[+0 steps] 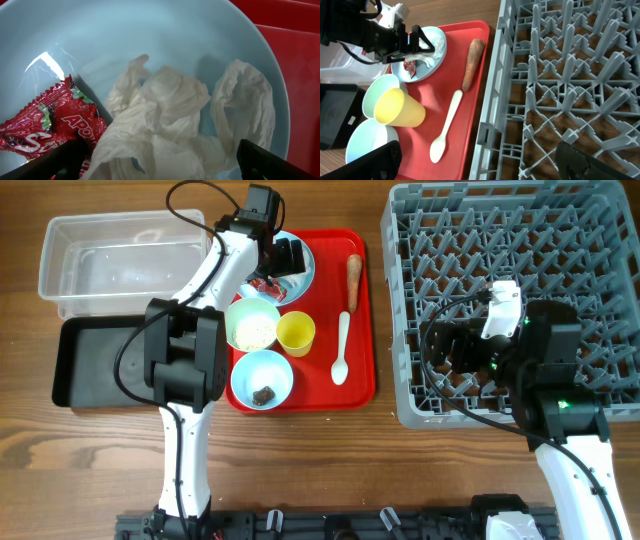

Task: Sort waste into correct bins and load items into the dishwasher rack
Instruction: 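Reach the left gripper to the white plate and grasp the wrapper and tissue, then carry the wrapper and tissue left and drop them into the clear bin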

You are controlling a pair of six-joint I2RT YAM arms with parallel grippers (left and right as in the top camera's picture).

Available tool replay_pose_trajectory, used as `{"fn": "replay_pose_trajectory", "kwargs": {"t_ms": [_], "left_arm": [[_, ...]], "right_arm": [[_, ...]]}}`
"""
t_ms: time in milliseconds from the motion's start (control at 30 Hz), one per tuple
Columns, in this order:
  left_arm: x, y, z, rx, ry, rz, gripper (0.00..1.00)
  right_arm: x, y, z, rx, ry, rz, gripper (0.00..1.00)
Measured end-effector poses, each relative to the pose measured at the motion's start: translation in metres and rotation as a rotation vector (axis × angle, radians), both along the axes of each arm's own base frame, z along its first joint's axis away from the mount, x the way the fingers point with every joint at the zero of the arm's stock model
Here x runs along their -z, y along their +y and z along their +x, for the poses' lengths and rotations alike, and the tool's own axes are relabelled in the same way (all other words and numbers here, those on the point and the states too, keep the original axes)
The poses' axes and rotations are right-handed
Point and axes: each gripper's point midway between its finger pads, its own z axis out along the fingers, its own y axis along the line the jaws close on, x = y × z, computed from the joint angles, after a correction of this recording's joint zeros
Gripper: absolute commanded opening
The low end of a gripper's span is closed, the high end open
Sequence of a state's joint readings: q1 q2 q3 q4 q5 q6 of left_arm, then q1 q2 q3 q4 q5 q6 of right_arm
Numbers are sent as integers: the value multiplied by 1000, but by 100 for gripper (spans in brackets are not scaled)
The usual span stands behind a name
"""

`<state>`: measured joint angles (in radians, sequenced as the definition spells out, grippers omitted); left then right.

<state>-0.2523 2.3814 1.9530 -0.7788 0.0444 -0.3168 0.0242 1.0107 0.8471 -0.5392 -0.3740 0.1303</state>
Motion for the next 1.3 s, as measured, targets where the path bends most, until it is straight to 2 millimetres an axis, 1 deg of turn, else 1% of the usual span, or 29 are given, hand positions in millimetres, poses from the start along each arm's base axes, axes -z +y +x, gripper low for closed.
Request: {"fn": "replay_pose_trajectory", "kwargs": {"t_ms": [33,67,100,133,167,233,267,467,633,667,700,733,800,867,900,933,967,1000,1033,1100,1133,1167,1233,1267,1300], "left_arm": [[1,0,0,-1,1,3,91],[2,1,1,-4,0,6,74],[2,2,1,-8,-1,9,49],[3,3,1,-10,0,16,31],[4,4,2,-16,0,18,25],[6,5,2,-18,5,19,8],[7,5,1,-21,6,19,4],[7,5,1,-20,9,14,4],[2,5,-2,-20,21,18,4],[-8,5,-1,-20,6,14,4],[-23,5,1,-20,-21,6,4],[-43,4,3,-21,-55,-3,4],[-90,6,4,-24,-132,-25,4],[-141,13,1,-35,-214,-47,4],[-165,19,0,-46,-256,-55,4],[-186,28,-3,-60,-289,-61,4],[-204,40,-5,-82,-316,-62,4],[-214,54,-8,-116,-325,-57,4],[-217,70,-9,-154,-324,-46,4],[-214,98,-10,-230,-307,-26,4],[-209,119,-9,-290,-294,-15,4],[-206,134,-7,-331,-289,-9,4],[-193,181,-1,-447,-283,8,4],[-186,196,2,-478,-277,13,9],[-177,208,4,-504,-264,20,25]], "right_arm": [[0,0,0,0,0,0,100],[0,0,0,0,0,0,100],[0,0,0,0,0,0,100],[0,0,0,0,0,0,100],[0,0,0,0,0,0,100],[0,0,0,0,0,0,100],[0,0,0,0,0,0,100],[0,0,0,0,0,0,100],[0,0,0,0,0,0,100],[0,0,0,0,0,0,100],[0,0,0,0,0,0,100],[0,0,0,0,0,0,100],[0,0,0,0,0,0,100],[0,0,0,0,0,0,100],[0,0,0,0,0,0,100],[0,0,0,0,0,0,100],[0,0,0,0,0,0,100],[0,0,0,0,0,0,99],[0,0,0,0,0,0,100],[0,0,0,0,0,0,100],[0,0,0,0,0,0,100],[0,0,0,0,0,0,99],[0,0,0,0,0,0,100],[0,0,0,0,0,0,100],[0,0,0,0,0,0,100]]}}
